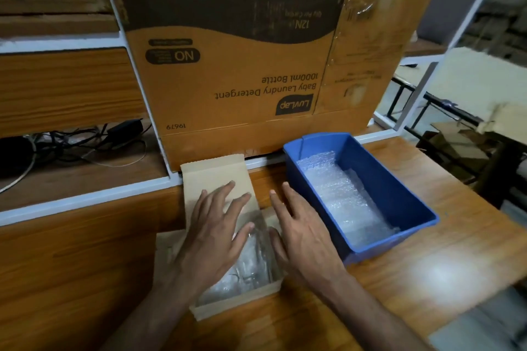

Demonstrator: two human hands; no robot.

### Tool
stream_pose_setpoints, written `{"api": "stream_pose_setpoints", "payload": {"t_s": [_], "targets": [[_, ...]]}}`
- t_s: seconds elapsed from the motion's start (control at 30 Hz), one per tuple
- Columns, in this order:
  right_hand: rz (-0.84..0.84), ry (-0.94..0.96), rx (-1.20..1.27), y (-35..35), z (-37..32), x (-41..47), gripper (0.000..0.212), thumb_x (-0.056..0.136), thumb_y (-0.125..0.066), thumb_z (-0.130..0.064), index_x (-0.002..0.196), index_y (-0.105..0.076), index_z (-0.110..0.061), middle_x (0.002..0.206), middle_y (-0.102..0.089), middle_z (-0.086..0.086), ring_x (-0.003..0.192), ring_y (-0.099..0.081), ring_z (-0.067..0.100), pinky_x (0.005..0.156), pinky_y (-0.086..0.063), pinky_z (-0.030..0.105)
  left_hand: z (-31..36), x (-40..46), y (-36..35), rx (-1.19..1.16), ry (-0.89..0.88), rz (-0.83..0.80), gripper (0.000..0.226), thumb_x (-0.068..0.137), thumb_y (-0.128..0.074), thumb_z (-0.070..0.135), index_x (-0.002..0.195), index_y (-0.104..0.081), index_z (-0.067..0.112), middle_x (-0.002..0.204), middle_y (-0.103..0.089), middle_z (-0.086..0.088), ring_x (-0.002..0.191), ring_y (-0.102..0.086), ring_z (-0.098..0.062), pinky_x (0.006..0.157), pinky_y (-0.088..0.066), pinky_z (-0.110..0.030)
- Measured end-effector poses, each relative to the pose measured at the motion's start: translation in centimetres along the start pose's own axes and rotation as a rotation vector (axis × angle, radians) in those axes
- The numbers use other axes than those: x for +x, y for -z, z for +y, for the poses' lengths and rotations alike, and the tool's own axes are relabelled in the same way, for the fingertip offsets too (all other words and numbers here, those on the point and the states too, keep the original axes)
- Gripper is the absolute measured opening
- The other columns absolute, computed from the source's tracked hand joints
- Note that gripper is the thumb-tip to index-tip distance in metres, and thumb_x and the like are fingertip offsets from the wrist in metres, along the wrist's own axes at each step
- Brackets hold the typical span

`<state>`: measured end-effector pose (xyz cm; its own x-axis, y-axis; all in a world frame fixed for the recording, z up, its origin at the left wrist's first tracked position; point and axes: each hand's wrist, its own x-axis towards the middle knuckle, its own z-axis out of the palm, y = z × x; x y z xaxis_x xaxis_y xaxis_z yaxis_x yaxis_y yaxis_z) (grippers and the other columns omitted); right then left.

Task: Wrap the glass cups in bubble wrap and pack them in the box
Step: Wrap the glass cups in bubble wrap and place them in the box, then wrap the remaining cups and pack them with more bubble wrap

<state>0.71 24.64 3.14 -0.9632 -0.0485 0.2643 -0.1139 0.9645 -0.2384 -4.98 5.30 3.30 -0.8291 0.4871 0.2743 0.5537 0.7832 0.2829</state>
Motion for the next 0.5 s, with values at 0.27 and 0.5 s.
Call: {"api": "stream_pose_setpoints", "payload": {"t_s": [0.27, 0.5], "targets": [[0.122, -0.199, -0.029, 3.4, 4.6, -1.3, 0.066, 0.103, -0.047, -0.042, 0.162, -0.029, -0.017, 0.168, -0.024, 0.018, 0.151, -0.031, 0.033, 0.122, -0.030, 0.045, 5.6, 5.1, -1.0, -0.040, -0.205, 0.043, 0.057, 0.103, -0.038, 0.051, 0.155, -0.039, 0.025, 0.162, -0.032, -0.008, 0.151, -0.031, -0.023, 0.127, -0.014, -0.041], [-0.076, -0.320, -0.106, 5.7, 13.0, -0.7, 0.074, 0.100, -0.056, -0.046, 0.163, -0.024, -0.023, 0.172, -0.009, 0.017, 0.156, -0.018, 0.033, 0.123, -0.024, 0.040, 9.6, 8.4, -2.7, -0.002, -0.221, 0.051, 0.054, 0.103, -0.040, 0.043, 0.151, -0.045, 0.019, 0.161, -0.035, -0.017, 0.147, -0.037, -0.034, 0.119, -0.033, -0.057]]}}
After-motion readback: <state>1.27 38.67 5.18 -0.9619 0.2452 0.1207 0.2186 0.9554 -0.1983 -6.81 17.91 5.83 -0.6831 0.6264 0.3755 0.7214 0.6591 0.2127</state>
